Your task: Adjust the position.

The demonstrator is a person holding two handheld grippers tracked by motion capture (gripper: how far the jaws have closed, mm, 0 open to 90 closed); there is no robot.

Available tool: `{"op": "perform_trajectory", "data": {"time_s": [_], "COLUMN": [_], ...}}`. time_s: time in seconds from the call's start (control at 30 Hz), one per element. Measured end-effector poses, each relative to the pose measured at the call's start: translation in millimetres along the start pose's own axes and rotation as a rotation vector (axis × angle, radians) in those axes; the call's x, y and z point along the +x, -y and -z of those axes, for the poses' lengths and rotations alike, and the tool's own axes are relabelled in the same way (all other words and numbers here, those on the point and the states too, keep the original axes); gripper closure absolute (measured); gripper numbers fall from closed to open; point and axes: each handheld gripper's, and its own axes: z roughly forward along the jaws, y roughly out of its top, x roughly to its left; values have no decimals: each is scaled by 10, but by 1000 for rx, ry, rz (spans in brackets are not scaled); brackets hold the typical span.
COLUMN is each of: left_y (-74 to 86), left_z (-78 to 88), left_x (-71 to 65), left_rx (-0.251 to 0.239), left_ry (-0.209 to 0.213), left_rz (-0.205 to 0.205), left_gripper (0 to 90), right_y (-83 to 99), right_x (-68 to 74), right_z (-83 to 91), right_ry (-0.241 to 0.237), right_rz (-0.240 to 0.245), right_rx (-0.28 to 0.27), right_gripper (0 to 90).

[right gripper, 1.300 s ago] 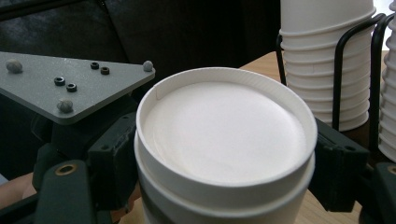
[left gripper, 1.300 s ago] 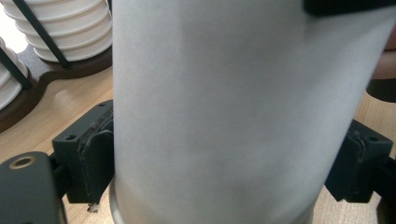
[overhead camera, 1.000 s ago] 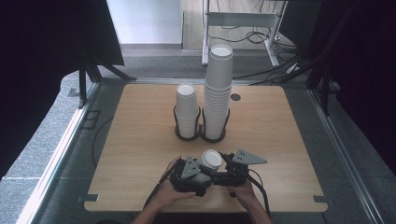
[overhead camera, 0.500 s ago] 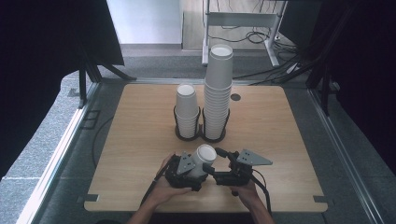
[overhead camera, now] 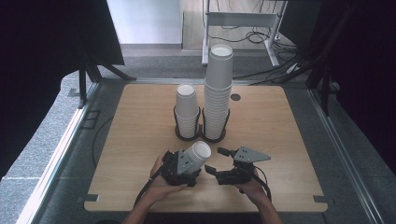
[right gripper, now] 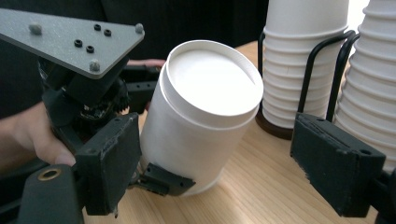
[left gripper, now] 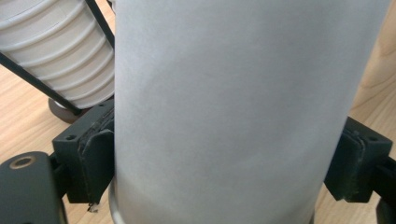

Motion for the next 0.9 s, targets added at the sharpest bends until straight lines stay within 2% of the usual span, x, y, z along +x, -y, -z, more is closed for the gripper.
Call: {"op": "perform_trajectory", "data": {"time_s": [0.03, 0.07, 0.1, 0.13, 0.17, 0.2, 0.23, 0.3, 0.33, 0.37, 0.4, 0.43, 0.5, 0.6, 0.67, 0.7, 0.77, 0.8, 0.83, 0.87, 0.9], "left_y": [-5, -10, -17, -28, -28, -38, -38, -53, -70, -70, -91, -91, -124, -145, -176, -176, -194, -213, -213, -233, -233], "left_z": [-7, -14, -17, -19, -19, -22, -22, -24, -15, -15, -2, -2, 9, 4, -10, -10, -26, -35, -35, -43, -43], "left_x": [2, 2, -3, -3, -3, 3, 3, 11, 18, 18, 26, 26, 36, 39, 25, 25, 11, -7, -7, -30, -30], "left_rx": [5, 6, 9, 7, 7, 6, 6, 8, 13, 13, 18, 18, 26, 34, 46, 46, 50, 54, 54, 57, 57], "left_ry": [-2, -3, -12, -18, -18, -26, -26, -44, -65, -65, -83, -83, -108, -121, -137, -137, -147, -159, -159, -170, -170], "left_rz": [-8, -13, -20, -33, -33, -50, -50, -74, -99, -99, -126, -126, -159, -181, -214, -214, -239, -259, -259, -284, -284], "left_gripper": [115, 115, 115, 115, 115, 115, 115, 115, 115, 115, 115, 115, 115, 116, 115, 115, 115, 115, 115, 116, 115], "right_y": [-5, -21, -21, -54, -54, -99, -99, -148, -200, -200, -253, -253, -318, -356, -422, -445, -467, -506, -506, -538, -538], "right_x": [-10, -43, -43, -82, -82, -112, -112, -131, -147, -147, -162, -162, -180, -190, -189, -193, -195, -198, -198, -202, -202], "right_z": [-8, -32, -32, -41, -41, -48, -48, -54, -61, -61, -62, -62, -66, -78, -113, -130, -147, -181, -181, -220, -220], "right_ry": [4, 14, 14, 18, 18, 21, 21, 25, 26, 26, 22, 22, 5, -13, -20, -25, -30, -44, -44, -50, -50], "right_rz": [9, 22, 22, 41, 41, 62, 62, 91, 116, 116, 137, 137, 162, 175, 212, 218, 222, 251, 251, 277, 277], "right_rx": [18, 67, 67, 109, 109, 145, 145, 180, 213, 213, 237, 237, 271, 299, 351, 366, 384, 427, 427, 478, 478], "right_gripper": [165, 163, 163, 163, 163, 163, 163, 162, 160, 160, 154, 154, 146, 142, 140, 140, 138, 134, 134, 132, 132]}}
